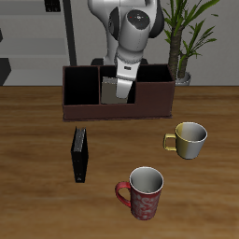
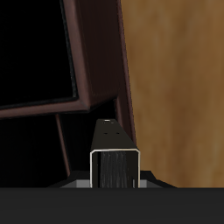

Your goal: Place the yellow book into the back desk caddy's front compartment

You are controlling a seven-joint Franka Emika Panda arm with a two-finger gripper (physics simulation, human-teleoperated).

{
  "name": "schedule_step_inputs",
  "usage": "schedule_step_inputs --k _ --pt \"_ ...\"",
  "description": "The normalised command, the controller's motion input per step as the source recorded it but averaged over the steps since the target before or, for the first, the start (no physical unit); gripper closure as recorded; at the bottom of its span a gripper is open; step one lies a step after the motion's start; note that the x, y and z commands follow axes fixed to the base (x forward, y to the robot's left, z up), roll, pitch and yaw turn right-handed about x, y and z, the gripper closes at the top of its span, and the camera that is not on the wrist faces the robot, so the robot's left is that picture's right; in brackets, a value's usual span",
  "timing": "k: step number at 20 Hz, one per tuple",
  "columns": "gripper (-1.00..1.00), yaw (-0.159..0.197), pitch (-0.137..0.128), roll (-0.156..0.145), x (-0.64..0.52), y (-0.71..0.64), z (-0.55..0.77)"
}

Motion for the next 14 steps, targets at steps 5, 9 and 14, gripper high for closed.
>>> schedule_step_inputs --k 5,9,14 --pt "-1.00 -0.005 -0.037 0.002 -0.04 0.10 0.15" --pt "-1.00 -0.002 -0.014 0.013 -0.01 0.05 0.10" --pt "-1.00 -0.033 -0.031 0.008 -0.05 0.03 0.17"
